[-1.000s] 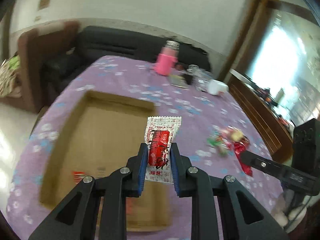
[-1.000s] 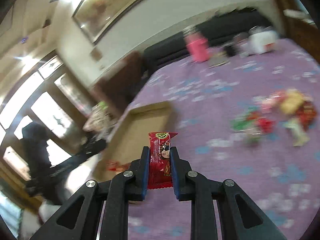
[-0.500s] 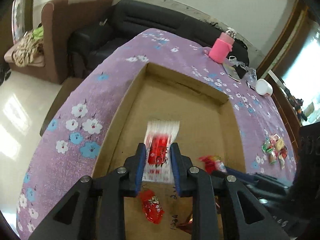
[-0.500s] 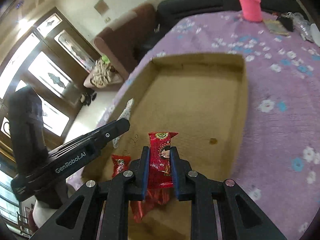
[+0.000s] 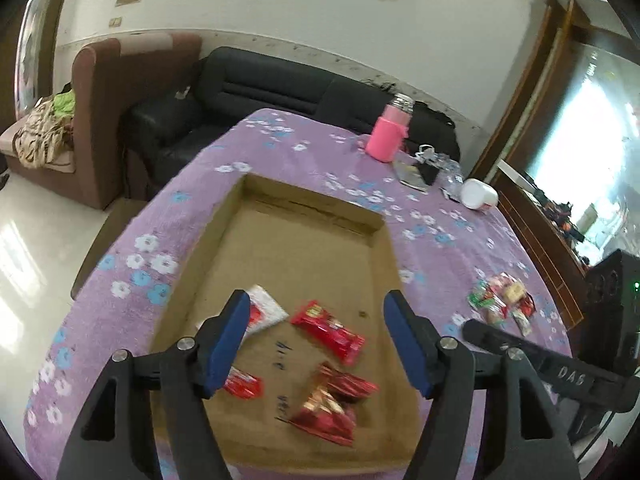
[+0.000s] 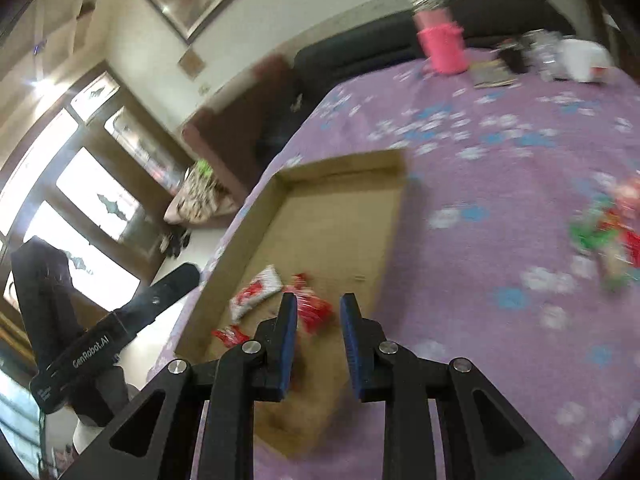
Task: Organize snacks
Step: 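Carry both packets into the cardboard tray and open both grippers, then grasp the clear green-zipper bag with the left gripper while the right grasps a red packet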
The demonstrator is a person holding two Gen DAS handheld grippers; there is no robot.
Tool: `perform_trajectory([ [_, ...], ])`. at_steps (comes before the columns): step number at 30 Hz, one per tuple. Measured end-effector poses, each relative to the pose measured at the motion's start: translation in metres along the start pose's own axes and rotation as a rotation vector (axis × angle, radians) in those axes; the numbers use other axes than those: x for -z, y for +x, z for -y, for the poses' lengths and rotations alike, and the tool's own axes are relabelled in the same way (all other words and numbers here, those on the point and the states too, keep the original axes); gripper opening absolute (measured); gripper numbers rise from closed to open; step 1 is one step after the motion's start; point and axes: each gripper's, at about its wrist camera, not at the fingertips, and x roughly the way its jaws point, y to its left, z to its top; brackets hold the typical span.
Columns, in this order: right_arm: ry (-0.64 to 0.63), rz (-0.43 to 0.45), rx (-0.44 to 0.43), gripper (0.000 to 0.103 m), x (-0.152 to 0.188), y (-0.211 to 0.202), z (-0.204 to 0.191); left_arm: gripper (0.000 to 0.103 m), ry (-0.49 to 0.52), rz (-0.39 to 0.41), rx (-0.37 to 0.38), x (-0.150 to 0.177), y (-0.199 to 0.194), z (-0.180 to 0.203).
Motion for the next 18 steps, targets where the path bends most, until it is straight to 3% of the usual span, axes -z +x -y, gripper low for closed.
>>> perform_trajectory([
  [6, 0.108, 0.101, 0.102, 0.025, 0.030, -0.069, 0.071, 0.071, -0.004, 0.024, 0.065, 0.018, -0.018, 0.044],
  [9, 0.166, 0.124, 0.151, 0.025, 0.039, -0.095, 0.111, 0.075, 0.003, -0.008, 0.110, 0.021, -0.022, 0.071],
  [14, 0.262, 0.175, 0.245, 0.026, 0.035, -0.131, 0.175, 0.079, 0.087, -0.019, 0.145, 0.030, -0.024, 0.114],
  [18, 0.281, 0.183, 0.249, 0.042, 0.013, -0.129, 0.201, 0.079, 0.131, -0.071, 0.157, 0.040, -0.008, 0.139],
])
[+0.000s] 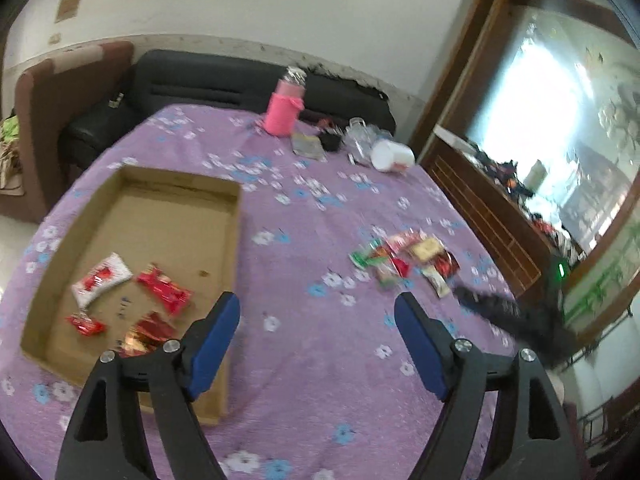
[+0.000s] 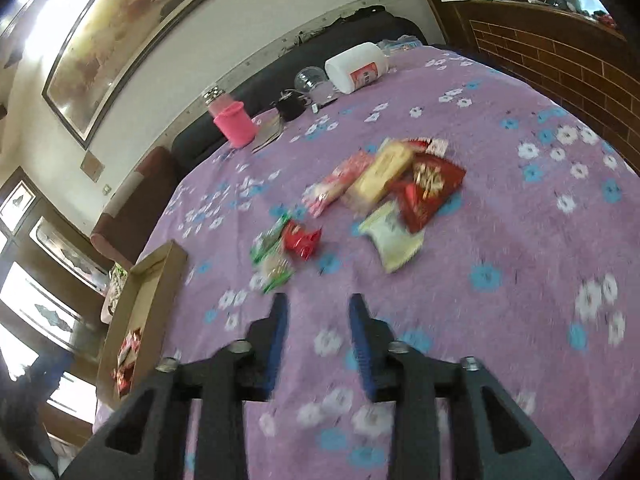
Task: Organize snacks
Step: 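Grasp the clear green-zipper bag with the left gripper while the right grasps a red packet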
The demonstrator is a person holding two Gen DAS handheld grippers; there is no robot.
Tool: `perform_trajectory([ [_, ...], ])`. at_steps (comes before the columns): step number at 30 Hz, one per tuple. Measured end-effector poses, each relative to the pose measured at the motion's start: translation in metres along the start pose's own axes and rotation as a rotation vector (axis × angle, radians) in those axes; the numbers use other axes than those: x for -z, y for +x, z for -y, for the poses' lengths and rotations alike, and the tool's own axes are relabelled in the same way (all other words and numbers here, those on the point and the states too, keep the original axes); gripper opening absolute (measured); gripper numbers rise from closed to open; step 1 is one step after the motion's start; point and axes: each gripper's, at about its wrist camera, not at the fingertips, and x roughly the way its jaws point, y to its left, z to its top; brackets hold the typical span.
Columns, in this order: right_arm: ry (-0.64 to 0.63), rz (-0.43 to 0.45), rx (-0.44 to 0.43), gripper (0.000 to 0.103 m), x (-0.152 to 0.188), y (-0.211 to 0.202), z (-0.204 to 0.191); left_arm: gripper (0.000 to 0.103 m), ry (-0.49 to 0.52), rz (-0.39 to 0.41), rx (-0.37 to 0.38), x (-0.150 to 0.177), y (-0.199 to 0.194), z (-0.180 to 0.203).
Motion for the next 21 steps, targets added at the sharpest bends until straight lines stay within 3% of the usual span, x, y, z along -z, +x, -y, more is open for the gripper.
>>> perform_trajectory([
  [5, -0.043, -0.012, -0.011, 0.042, -0.035, 0.047, -0.021, 0.079, 0.012, -0.044, -0.013, 0.003, 0.017, 0.012],
  [11, -0.114, -0.122, 0.008, 0.042, -0.048, 0.113, -0.043, 0.079, 0.005, -0.052, -0.047, 0.001, 0.022, 0.007],
  [13, -0.149, -0.182, 0.004, 0.025, -0.042, 0.126, -0.051, 0.079, -0.006, -0.060, -0.050, 0.001, 0.024, 0.002],
  [18, -0.148, -0.287, -0.147, 0.012, -0.020, 0.113, -0.057, 0.079, -0.004, -0.064, -0.038, 0.000, 0.026, -0.002],
  [21, -0.168, -0.262, -0.125, 0.012, -0.010, 0.102, -0.059, 0.079, 0.004, -0.078, -0.029, 0.000, 0.033, -0.001],
])
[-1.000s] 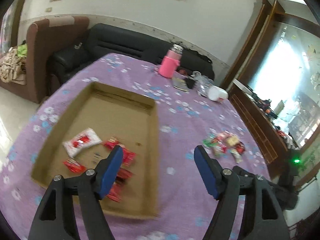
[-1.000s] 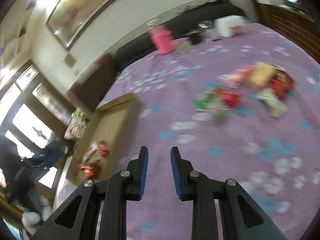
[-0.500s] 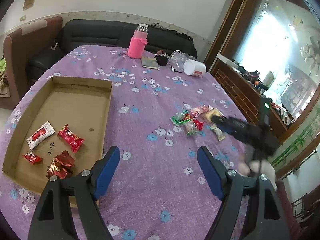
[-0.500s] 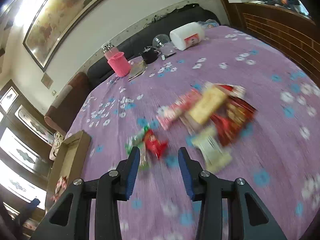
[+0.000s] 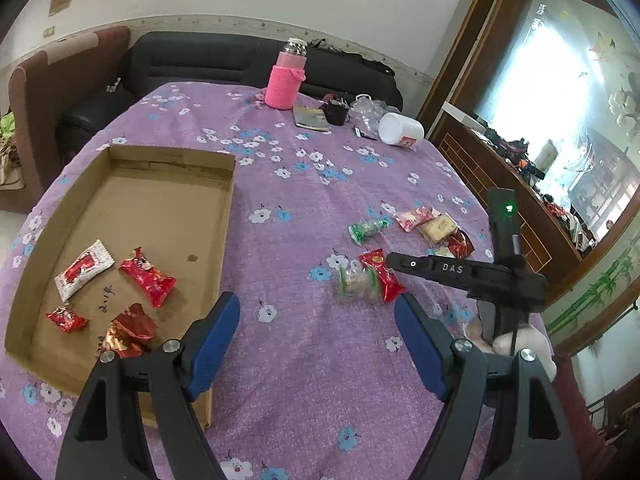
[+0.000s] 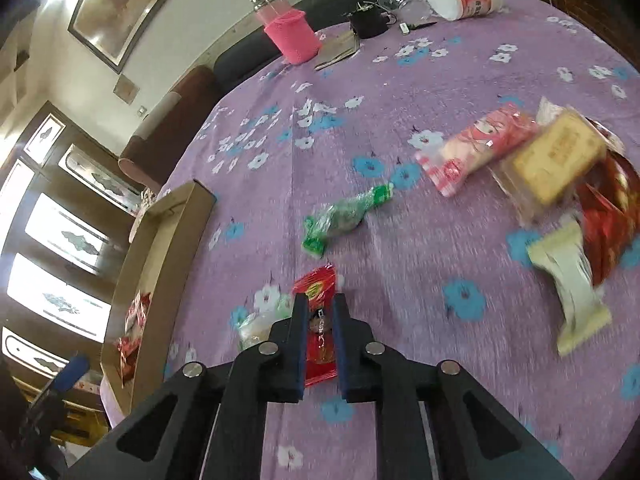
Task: Organize snacks
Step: 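Grasp the clear green-zipper bag with the left gripper while the right grasps a red packet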
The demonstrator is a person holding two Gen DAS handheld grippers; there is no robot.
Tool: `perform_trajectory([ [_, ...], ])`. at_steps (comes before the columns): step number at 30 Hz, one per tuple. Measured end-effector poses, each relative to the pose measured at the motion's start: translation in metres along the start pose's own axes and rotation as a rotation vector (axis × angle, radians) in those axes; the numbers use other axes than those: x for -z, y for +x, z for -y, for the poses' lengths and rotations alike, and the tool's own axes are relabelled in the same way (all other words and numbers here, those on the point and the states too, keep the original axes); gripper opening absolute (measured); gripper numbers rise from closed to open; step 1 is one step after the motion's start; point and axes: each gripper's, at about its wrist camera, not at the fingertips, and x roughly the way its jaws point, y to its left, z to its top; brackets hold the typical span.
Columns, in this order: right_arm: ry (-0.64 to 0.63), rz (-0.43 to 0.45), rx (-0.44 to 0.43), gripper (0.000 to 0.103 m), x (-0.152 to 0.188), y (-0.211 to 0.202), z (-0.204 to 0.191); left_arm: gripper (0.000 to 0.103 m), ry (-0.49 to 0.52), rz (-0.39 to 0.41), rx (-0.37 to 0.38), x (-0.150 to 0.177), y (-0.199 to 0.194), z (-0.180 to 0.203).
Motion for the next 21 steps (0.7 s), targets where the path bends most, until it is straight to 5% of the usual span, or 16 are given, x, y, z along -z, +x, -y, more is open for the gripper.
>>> perform_trajectory([
  [5, 0.017, 0.027, 0.016, 0.013, 0.005, 0.000, -0.009, 0.079, 0.060, -0.032, 0.013, 0.005, 0.009, 0.011],
  [13, -0.153, 0.010, 0.115, 0.024, 0.016, 0.022, -0.038, 0.079, 0.166, -0.076, -0.001, 0.010, 0.025, 0.024],
  [21, -0.009, 0.155, 0.096, 0.007, 0.034, -0.030, 0.008, 0.079, 0.287, -0.167, -0.030, 0.006, 0.080, 0.053],
])
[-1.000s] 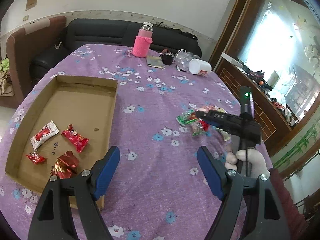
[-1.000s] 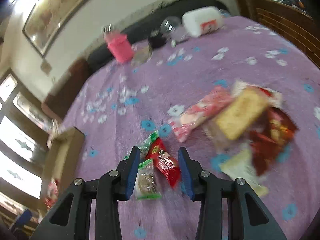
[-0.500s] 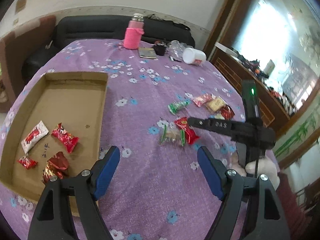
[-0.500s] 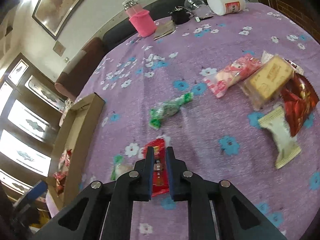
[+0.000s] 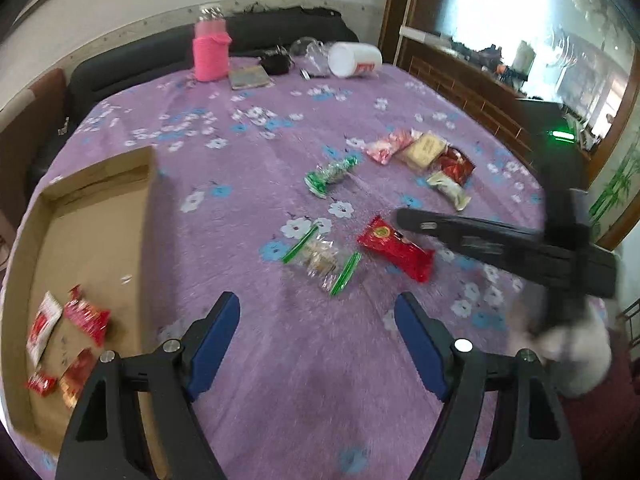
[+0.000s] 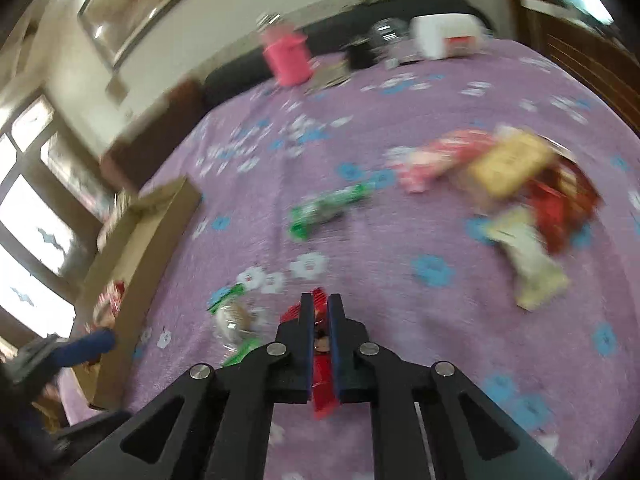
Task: Organize snacks
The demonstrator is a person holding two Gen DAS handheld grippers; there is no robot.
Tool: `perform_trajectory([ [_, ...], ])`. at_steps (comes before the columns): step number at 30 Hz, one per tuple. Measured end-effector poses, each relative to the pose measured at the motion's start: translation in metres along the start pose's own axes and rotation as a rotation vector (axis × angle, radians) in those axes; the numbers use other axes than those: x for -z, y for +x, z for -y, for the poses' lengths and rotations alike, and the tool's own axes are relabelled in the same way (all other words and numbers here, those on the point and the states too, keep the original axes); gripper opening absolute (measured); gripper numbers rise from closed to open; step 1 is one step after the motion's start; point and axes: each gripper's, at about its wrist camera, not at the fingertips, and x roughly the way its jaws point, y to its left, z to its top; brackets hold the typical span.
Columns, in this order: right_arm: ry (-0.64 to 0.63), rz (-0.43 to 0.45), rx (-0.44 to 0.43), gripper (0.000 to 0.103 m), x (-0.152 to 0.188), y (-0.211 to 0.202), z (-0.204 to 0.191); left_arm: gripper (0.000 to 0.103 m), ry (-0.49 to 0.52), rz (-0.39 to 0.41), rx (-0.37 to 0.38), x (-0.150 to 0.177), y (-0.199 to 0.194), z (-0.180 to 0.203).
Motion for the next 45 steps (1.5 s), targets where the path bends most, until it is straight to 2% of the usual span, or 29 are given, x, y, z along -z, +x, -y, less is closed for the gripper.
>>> perform_trajectory([
  [4, 0.054, 0.034, -0.028, 0.007, 0.004, -0.011, 0.019, 0.079, -0.026, -0.020, -0.001, -0.013, 0.032, 0.006],
  [7, 0.056, 0.027, -0.054, 0.008, 0.004, -0.010, 0.020, 0.079, -0.020, -0.031, -0.030, -0.020, 0.053, 0.009],
  [10, 0.050, 0.020, -0.069, 0.008, 0.004, -0.010, 0.019, 0.077, -0.008, -0.033, -0.017, -0.022, 0.063, 0.009],
  [12, 0.057, 0.021, -0.068, 0.012, 0.004, -0.010, 0.020, 0.051, 0.003, -0.047, -0.019, -0.022, 0.069, 0.010],
  [13, 0.066, 0.021, -0.072, 0.015, 0.004, -0.009, 0.021, 0.050, 0.012, -0.038, -0.027, -0.021, 0.070, 0.011],
  [17, 0.090, 0.021, -0.110, 0.027, 0.004, -0.011, 0.025, 0.037, 0.025, 0.003, -0.034, -0.019, 0.061, 0.015],
  [18, 0.091, 0.019, -0.124, 0.035, 0.004, -0.011, 0.025, 0.030, 0.014, 0.009, -0.025, -0.019, 0.055, 0.014],
  [19, 0.088, 0.019, -0.132, 0.042, 0.004, -0.011, 0.023, 0.029, 0.005, 0.013, -0.020, -0.018, 0.050, 0.013],
  [21, 0.061, 0.017, -0.144, 0.043, 0.004, -0.011, 0.017, 0.022, -0.014, 0.037, -0.009, -0.016, 0.035, 0.007],
  [23, 0.013, 0.001, -0.118, 0.043, 0.005, -0.009, 0.006, 0.019, -0.027, 0.043, -0.001, -0.012, 0.029, 0.002],
  [27, -0.136, -0.059, -0.043, 0.043, 0.013, 0.001, -0.025, 0.017, -0.057, 0.032, 0.037, -0.004, 0.029, -0.006],
  [31, -0.230, -0.088, 0.068, 0.043, 0.022, 0.014, -0.039, 0.018, -0.071, 0.014, 0.061, 0.000, 0.032, -0.007],
  [32, -0.243, -0.085, 0.080, 0.043, 0.023, 0.015, -0.040, 0.021, -0.078, 0.012, 0.070, 0.000, 0.031, -0.008],
  [33, -0.248, -0.083, 0.098, 0.038, 0.023, 0.015, -0.040, 0.027, -0.084, 0.013, 0.079, 0.001, 0.029, -0.009],
  [34, -0.248, -0.081, 0.126, 0.021, 0.022, 0.015, -0.039, 0.032, -0.088, 0.020, 0.085, 0.001, 0.026, -0.009],
  [36, -0.222, -0.082, 0.115, 0.019, 0.022, 0.012, -0.032, 0.056, -0.091, 0.040, 0.078, 0.001, 0.022, -0.008],
  [38, -0.194, -0.071, 0.117, 0.019, 0.022, 0.007, -0.027, 0.063, -0.077, 0.062, 0.047, -0.001, 0.020, -0.007],
  [42, -0.130, -0.055, 0.100, 0.019, 0.022, -0.002, -0.013, 0.066, 0.004, 0.036, -0.011, -0.009, 0.035, 0.003],
  [45, -0.107, -0.037, 0.082, 0.019, 0.021, -0.011, -0.007, 0.066, 0.043, -0.008, -0.019, -0.009, 0.053, 0.009],
])
